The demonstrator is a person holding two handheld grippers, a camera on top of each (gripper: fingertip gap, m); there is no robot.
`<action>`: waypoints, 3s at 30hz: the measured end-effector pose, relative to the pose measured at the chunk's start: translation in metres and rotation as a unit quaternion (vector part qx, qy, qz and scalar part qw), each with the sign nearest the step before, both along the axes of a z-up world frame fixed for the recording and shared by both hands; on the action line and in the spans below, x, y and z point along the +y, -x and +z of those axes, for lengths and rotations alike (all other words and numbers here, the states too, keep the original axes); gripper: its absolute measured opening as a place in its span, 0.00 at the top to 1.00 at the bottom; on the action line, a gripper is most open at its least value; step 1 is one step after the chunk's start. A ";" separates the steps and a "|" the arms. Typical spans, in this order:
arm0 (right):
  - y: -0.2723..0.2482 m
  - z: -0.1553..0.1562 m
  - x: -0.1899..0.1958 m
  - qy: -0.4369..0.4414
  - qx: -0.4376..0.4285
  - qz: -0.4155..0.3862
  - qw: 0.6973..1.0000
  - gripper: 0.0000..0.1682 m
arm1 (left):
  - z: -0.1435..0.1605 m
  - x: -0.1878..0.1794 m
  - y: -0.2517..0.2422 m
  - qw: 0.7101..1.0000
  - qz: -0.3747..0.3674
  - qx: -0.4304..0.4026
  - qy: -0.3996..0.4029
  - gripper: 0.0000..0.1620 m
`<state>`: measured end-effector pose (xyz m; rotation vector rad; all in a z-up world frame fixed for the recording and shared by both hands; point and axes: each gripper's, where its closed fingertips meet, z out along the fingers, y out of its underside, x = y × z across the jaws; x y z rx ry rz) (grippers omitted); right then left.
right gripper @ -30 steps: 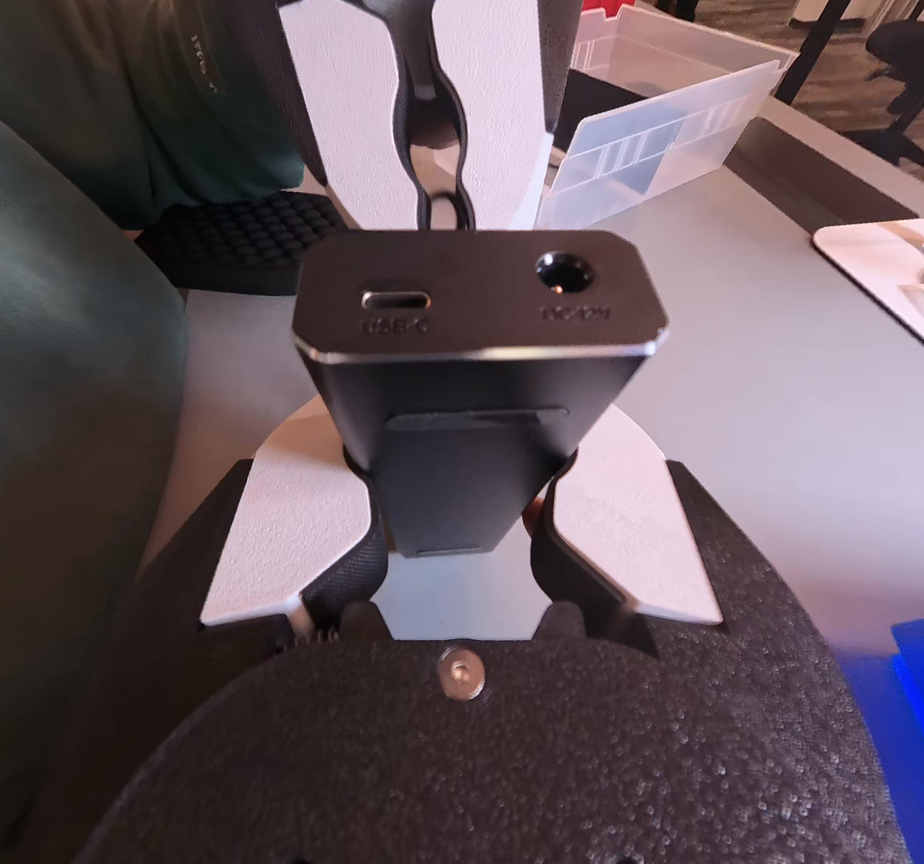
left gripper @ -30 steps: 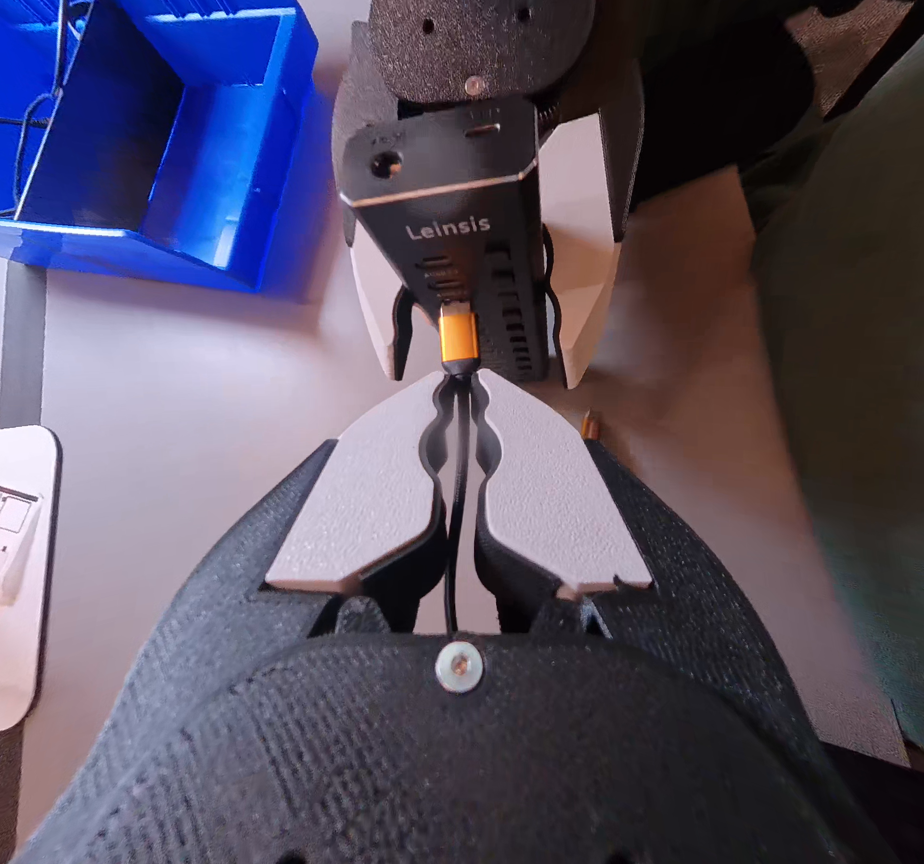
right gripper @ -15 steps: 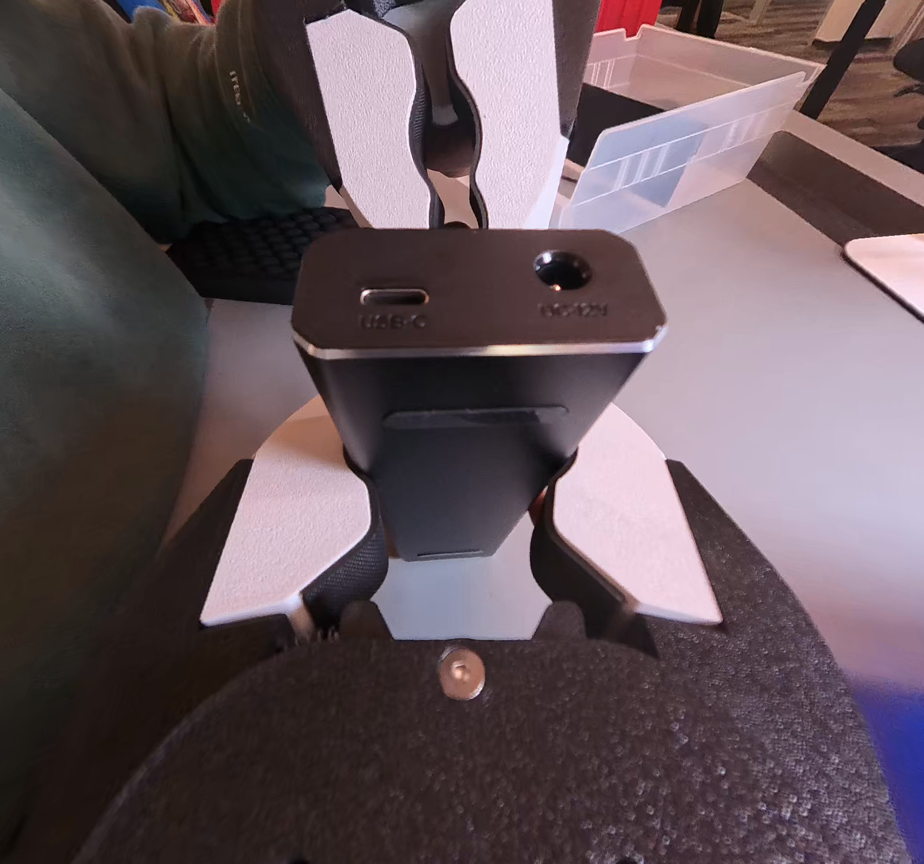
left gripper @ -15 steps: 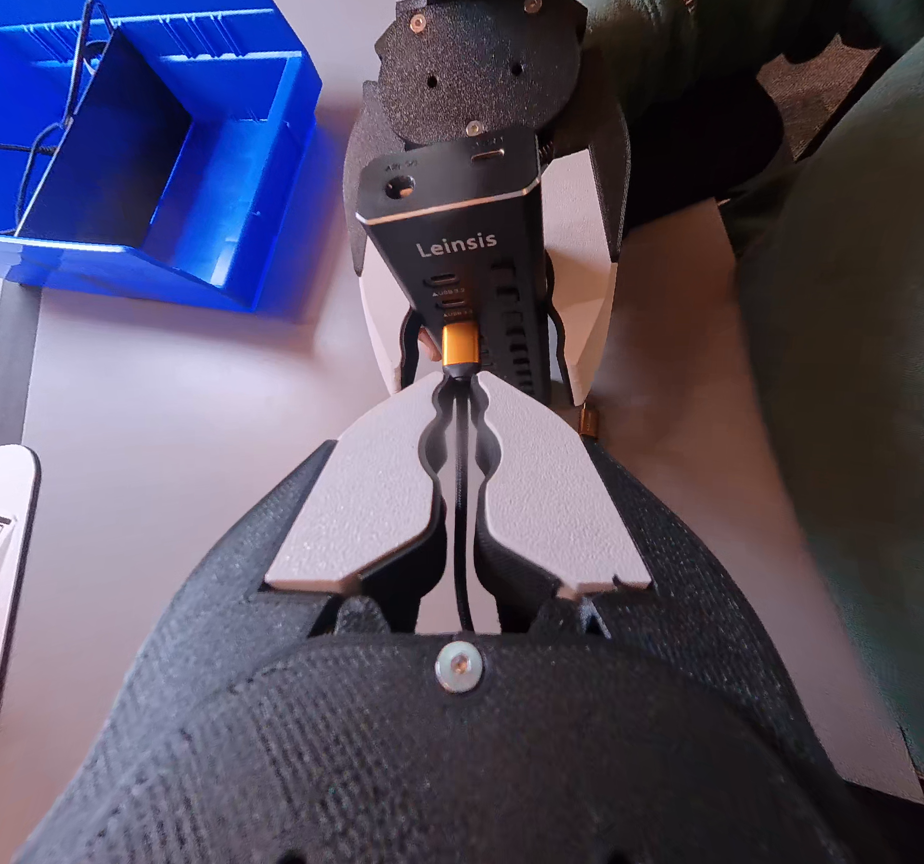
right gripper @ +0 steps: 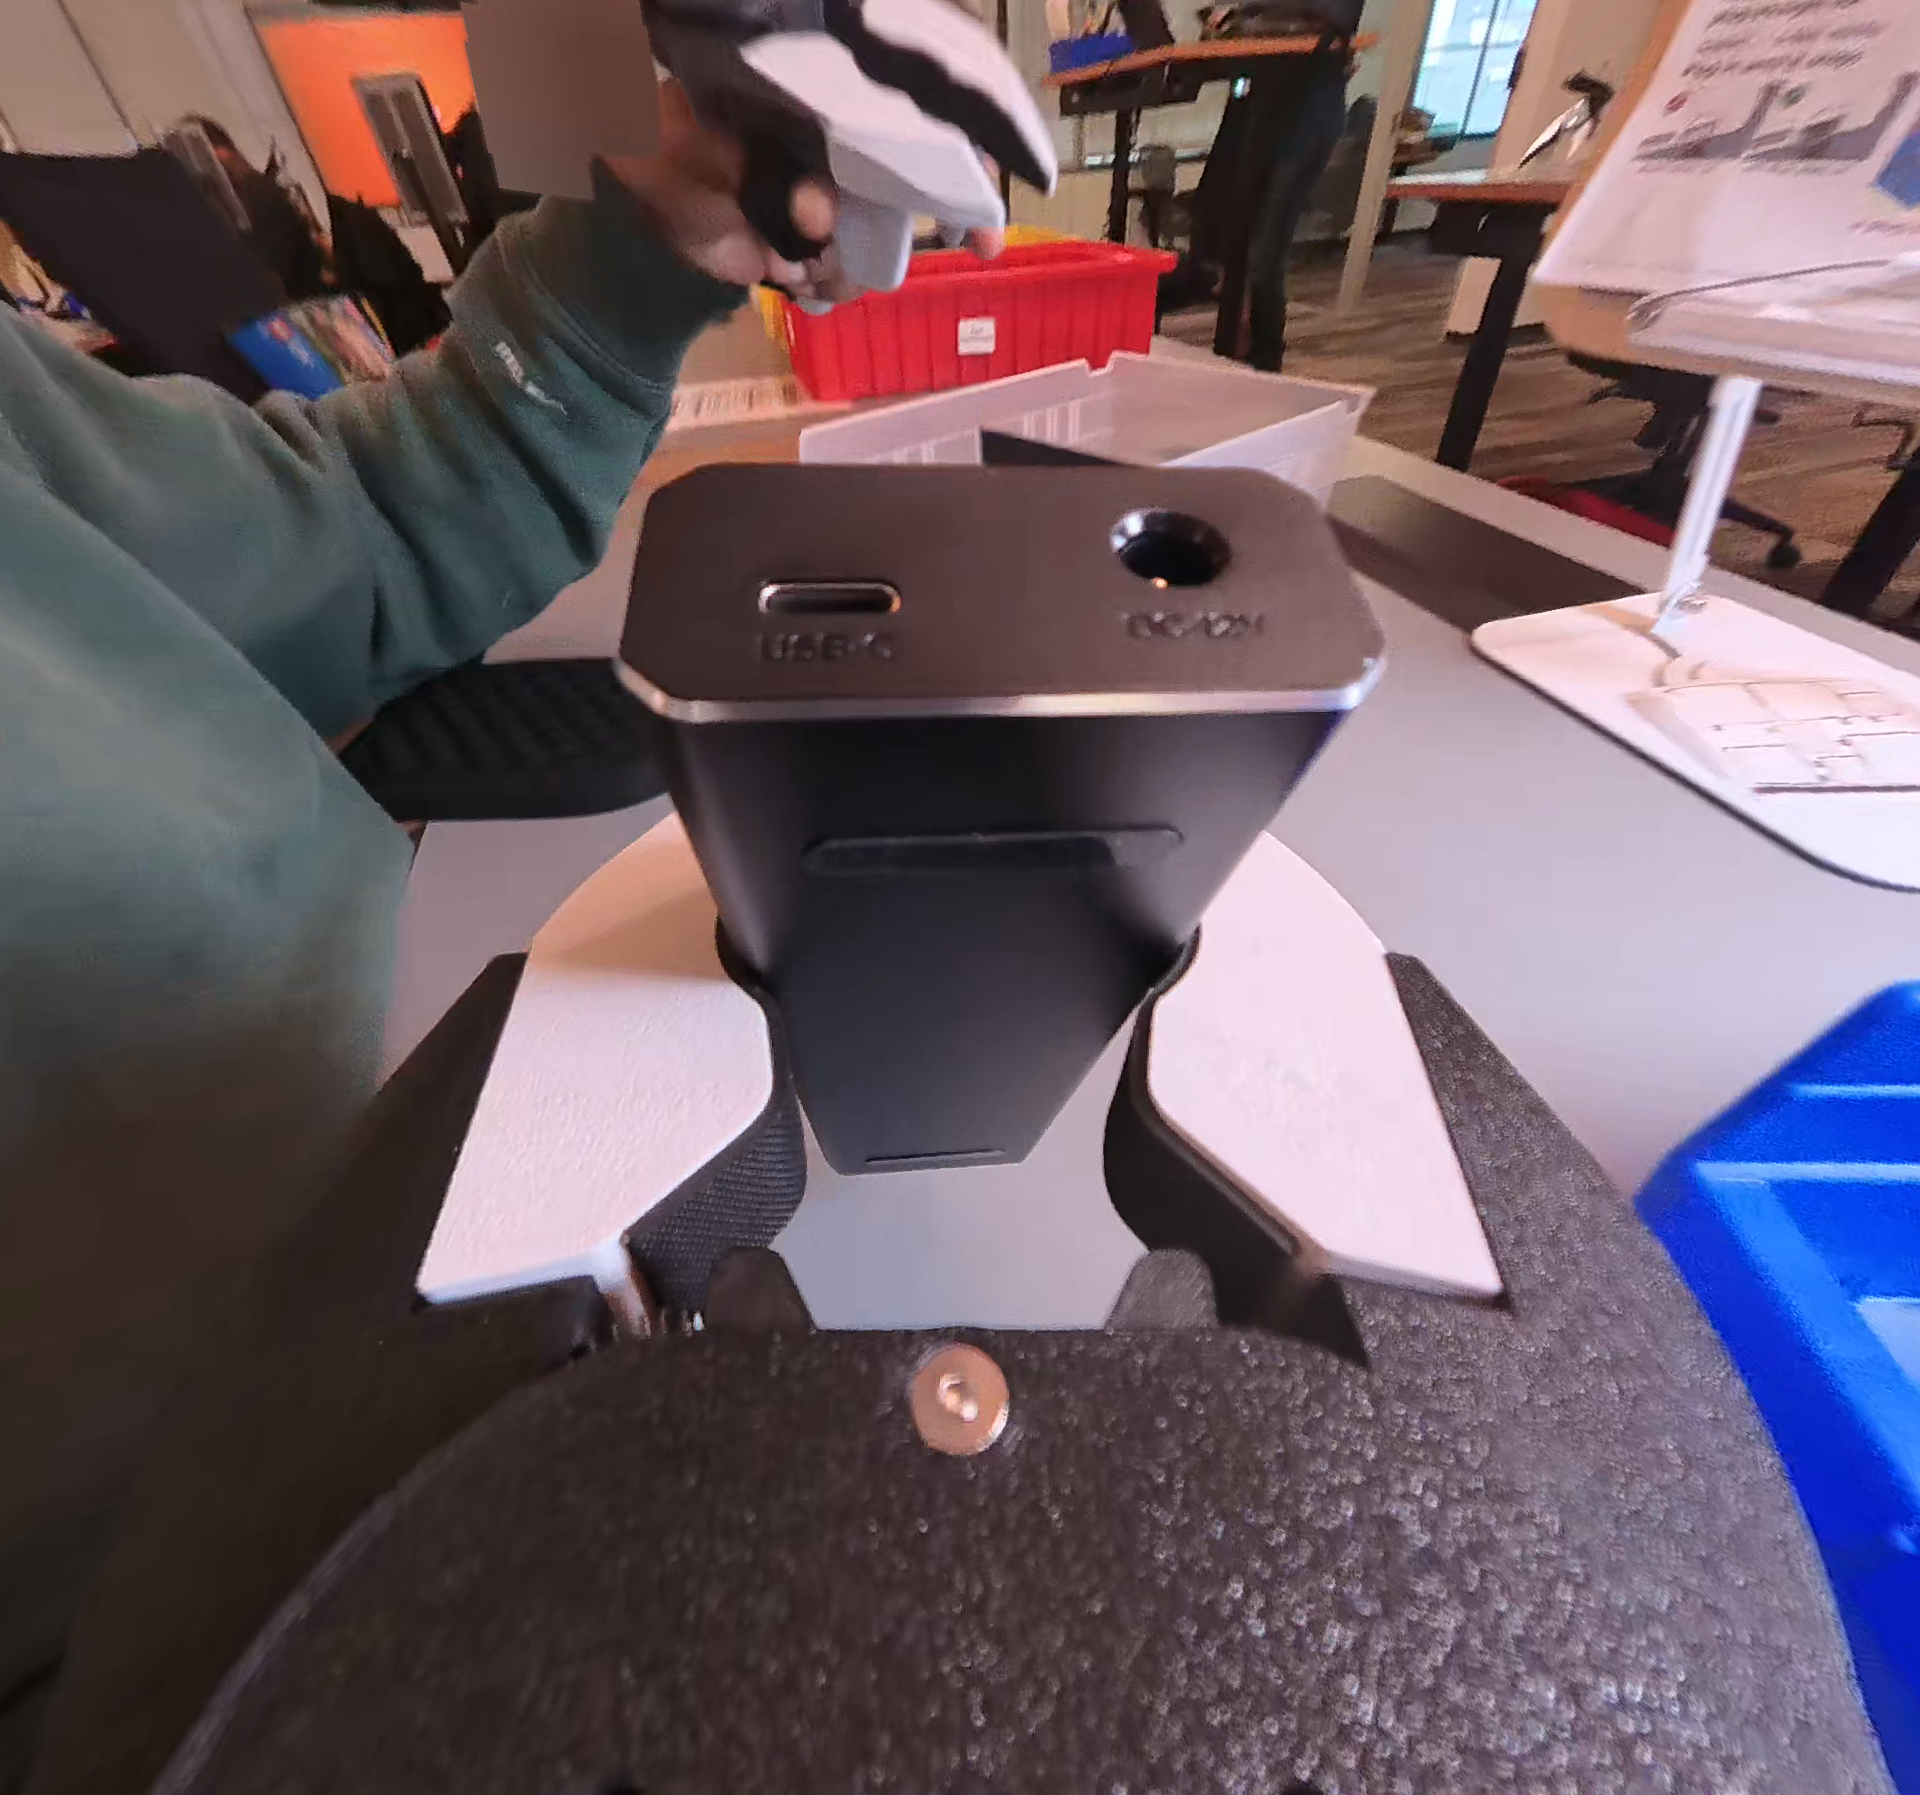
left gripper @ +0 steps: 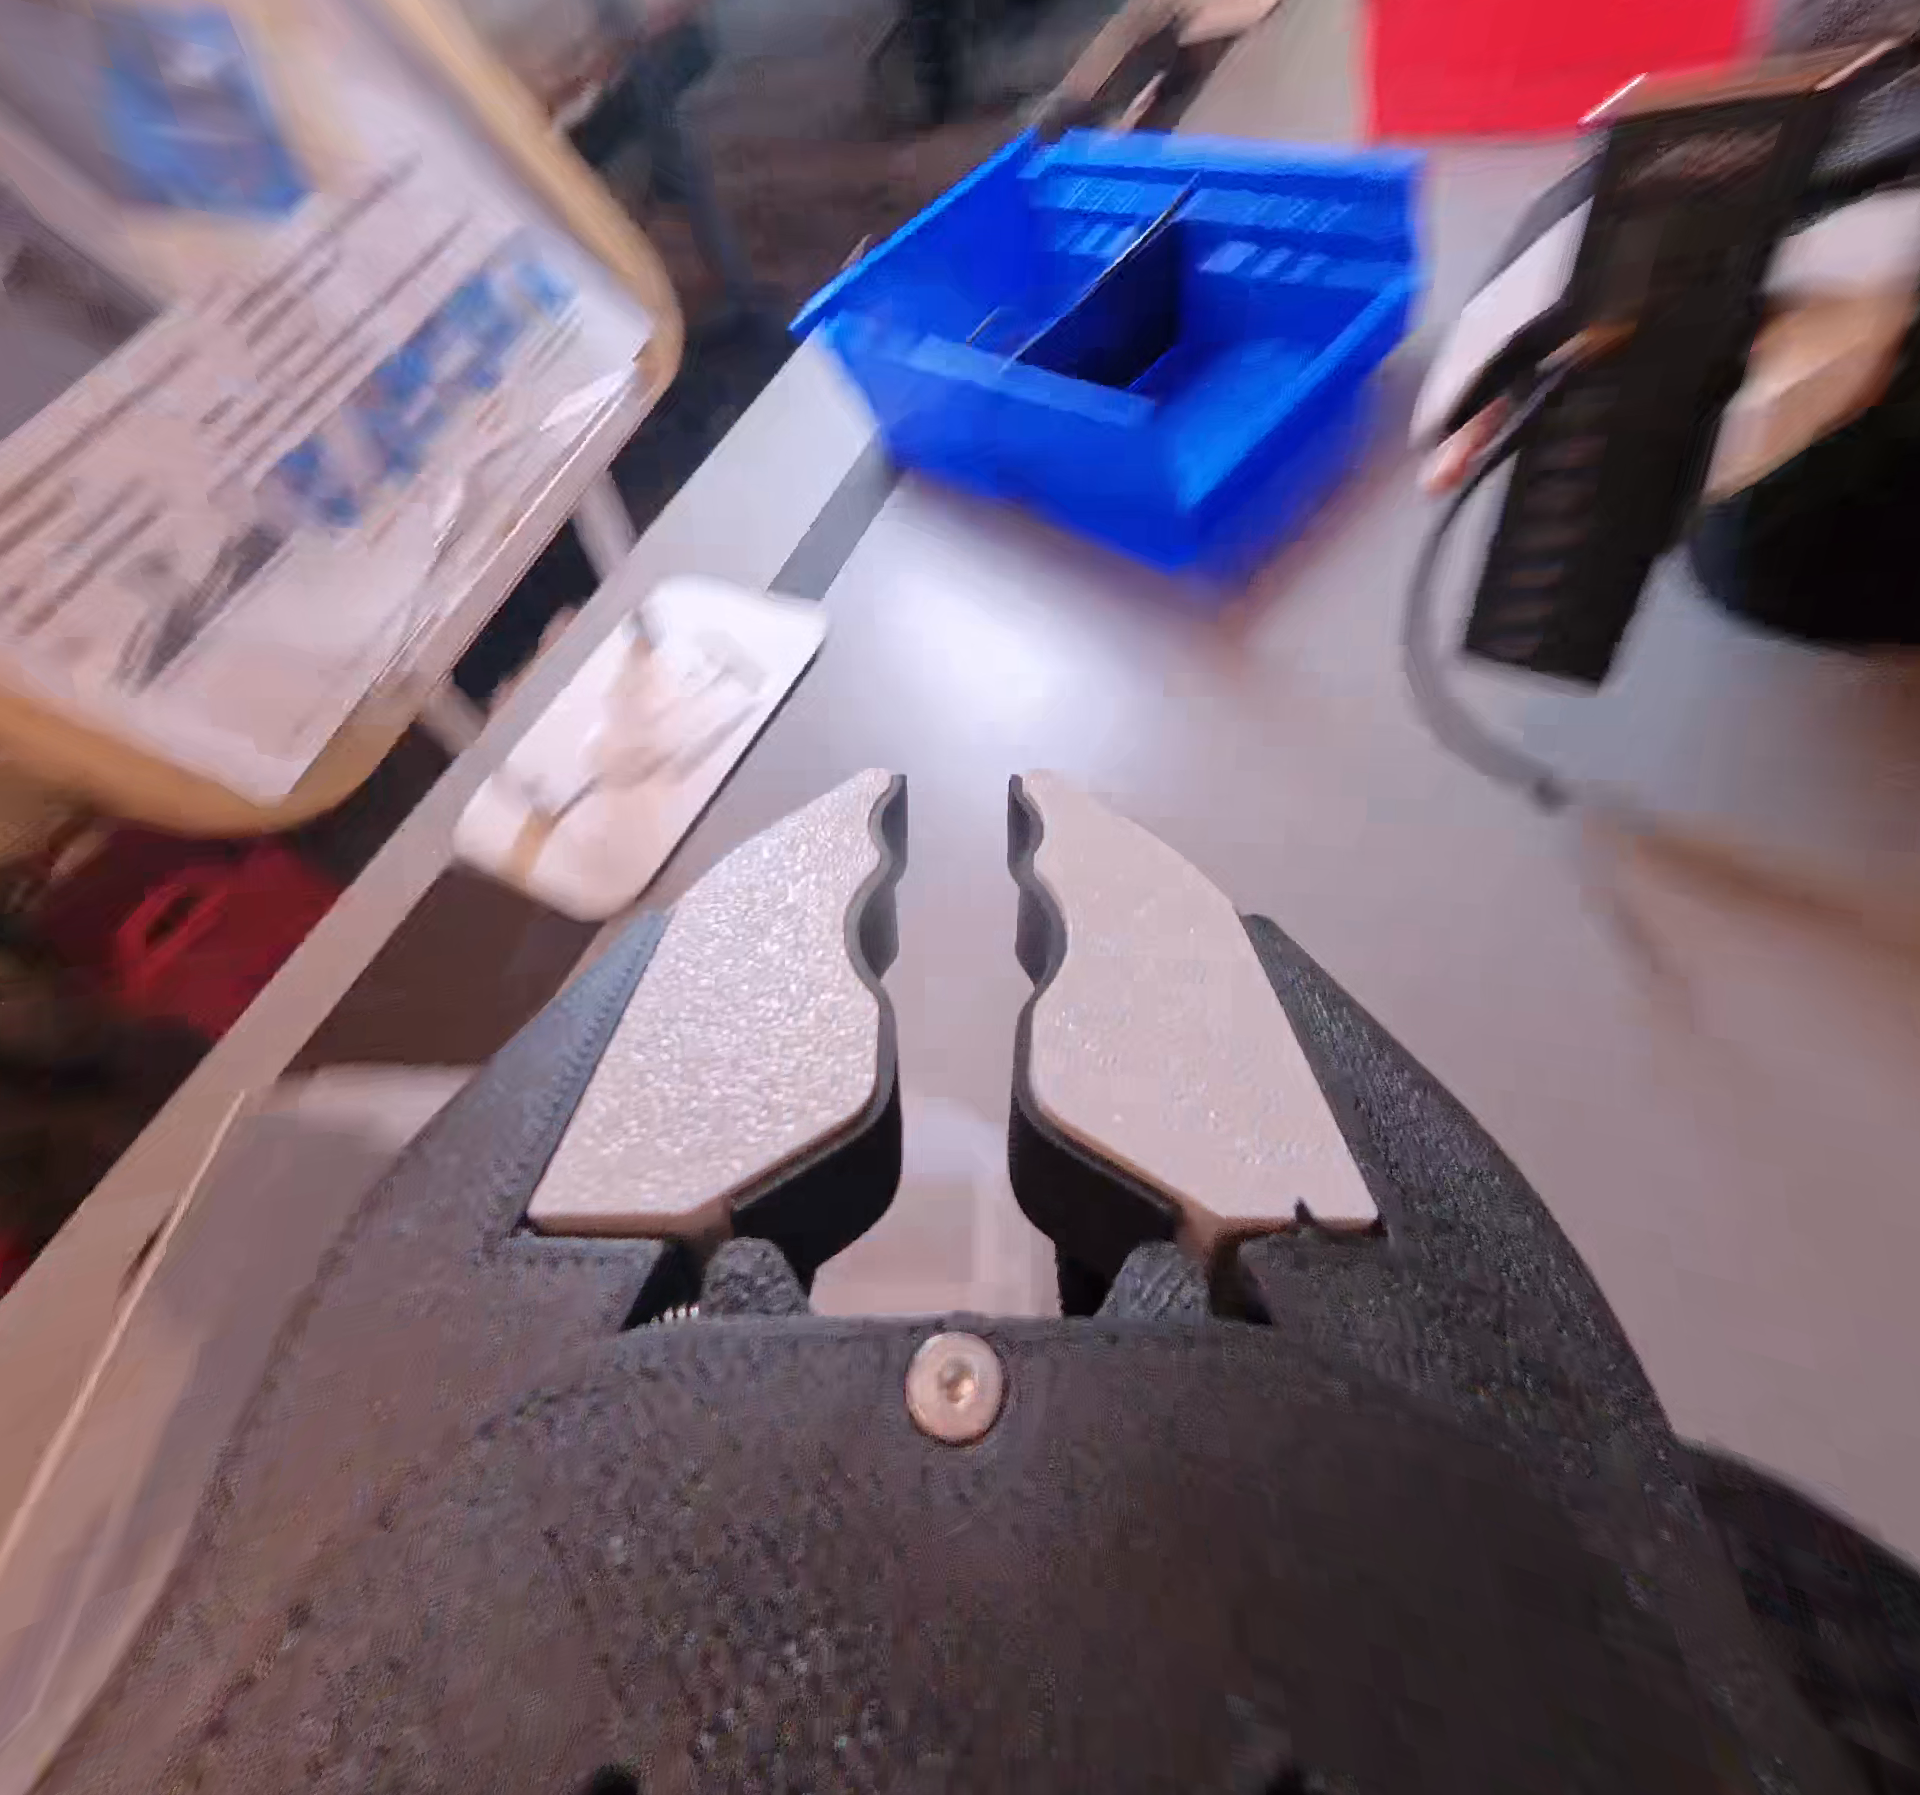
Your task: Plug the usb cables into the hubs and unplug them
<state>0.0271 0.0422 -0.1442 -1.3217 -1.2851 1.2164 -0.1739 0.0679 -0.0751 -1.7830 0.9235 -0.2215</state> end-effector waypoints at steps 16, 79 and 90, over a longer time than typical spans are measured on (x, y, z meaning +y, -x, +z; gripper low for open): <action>-0.004 0.004 0.003 0.017 0.016 0.004 1.000 0.57 | -0.210 0.016 0.197 0.858 0.197 0.284 0.380 0.94; -0.037 0.019 0.032 0.037 0.071 -0.060 0.995 0.57 | -0.177 -0.067 -0.142 0.948 -0.238 0.024 0.208 0.91; -0.039 0.021 0.035 0.046 0.080 -0.063 0.994 0.57 | -0.072 -0.122 -0.149 0.878 -0.379 -0.176 0.232 0.91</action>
